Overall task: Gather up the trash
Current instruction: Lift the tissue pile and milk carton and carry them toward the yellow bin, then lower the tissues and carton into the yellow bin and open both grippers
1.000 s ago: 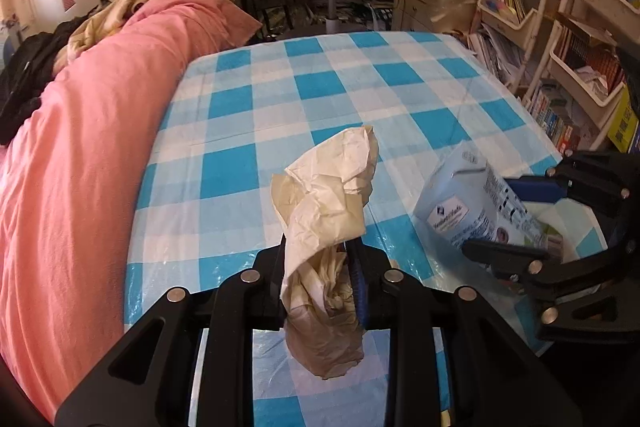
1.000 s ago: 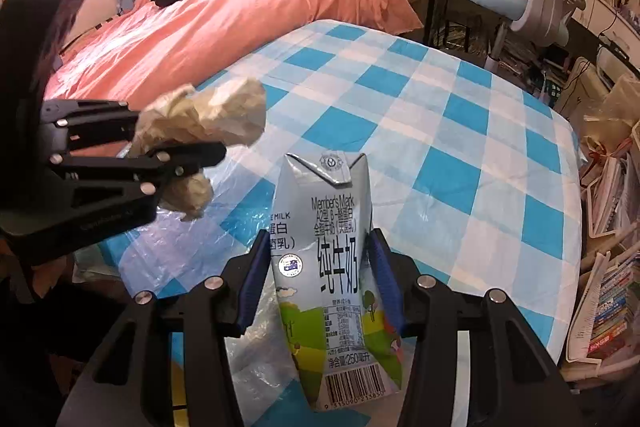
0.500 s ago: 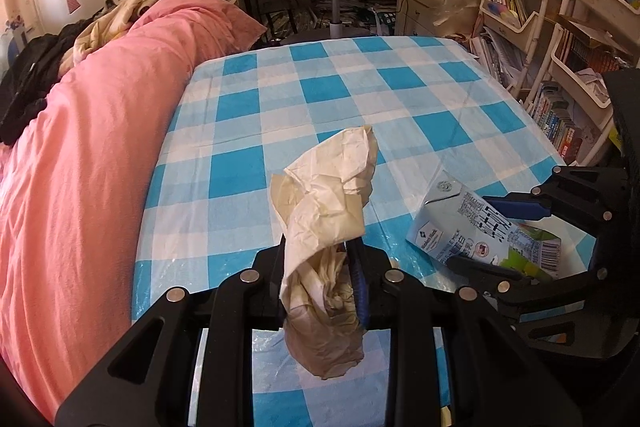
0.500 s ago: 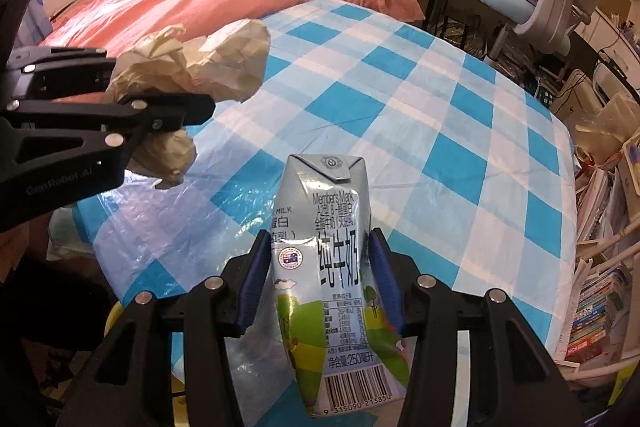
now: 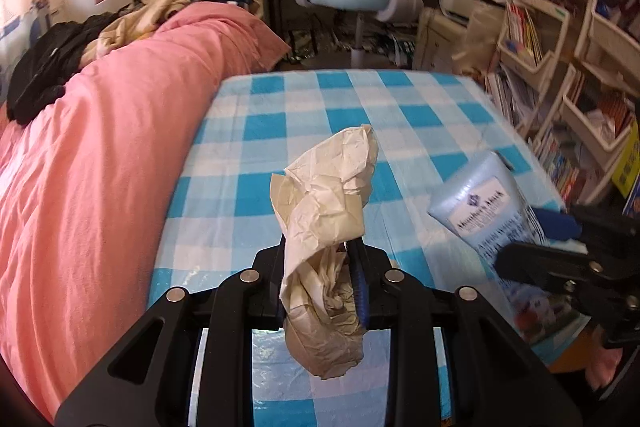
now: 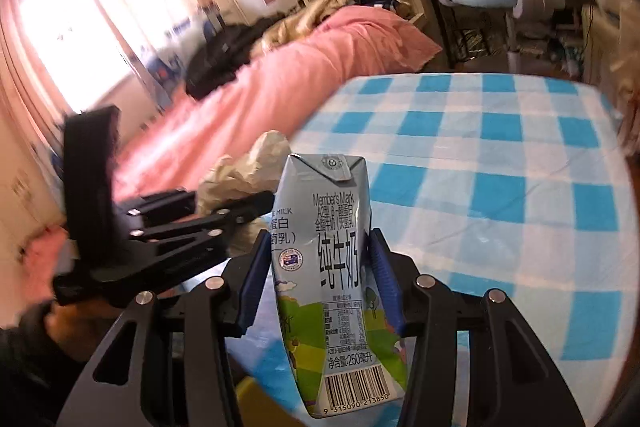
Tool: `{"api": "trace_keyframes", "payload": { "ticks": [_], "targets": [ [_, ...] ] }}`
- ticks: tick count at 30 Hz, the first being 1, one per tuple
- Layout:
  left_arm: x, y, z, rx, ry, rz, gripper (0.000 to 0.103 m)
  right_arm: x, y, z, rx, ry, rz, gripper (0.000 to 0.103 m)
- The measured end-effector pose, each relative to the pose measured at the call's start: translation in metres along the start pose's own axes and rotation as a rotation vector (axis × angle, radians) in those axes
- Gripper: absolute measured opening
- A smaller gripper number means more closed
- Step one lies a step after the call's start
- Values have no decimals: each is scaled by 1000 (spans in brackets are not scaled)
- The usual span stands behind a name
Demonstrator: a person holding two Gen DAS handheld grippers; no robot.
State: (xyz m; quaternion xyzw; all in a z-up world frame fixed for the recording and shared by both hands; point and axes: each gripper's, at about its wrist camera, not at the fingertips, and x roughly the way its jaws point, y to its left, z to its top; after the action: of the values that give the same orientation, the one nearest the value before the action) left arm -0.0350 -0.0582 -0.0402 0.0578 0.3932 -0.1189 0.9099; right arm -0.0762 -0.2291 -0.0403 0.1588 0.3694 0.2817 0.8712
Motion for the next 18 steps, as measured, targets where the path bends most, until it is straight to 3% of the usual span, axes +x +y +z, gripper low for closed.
{"api": "trace_keyframes", "payload": {
  "ticks": [9, 18],
  "targets": [
    [-41, 18, -15, -63, -88, 75, 24, -30, 29, -15, 29, -83, 98, 49],
    [-87, 19, -74, -103, -104, 83, 24, -49, 61, -62, 46, -90, 167, 49]
  ]
}}
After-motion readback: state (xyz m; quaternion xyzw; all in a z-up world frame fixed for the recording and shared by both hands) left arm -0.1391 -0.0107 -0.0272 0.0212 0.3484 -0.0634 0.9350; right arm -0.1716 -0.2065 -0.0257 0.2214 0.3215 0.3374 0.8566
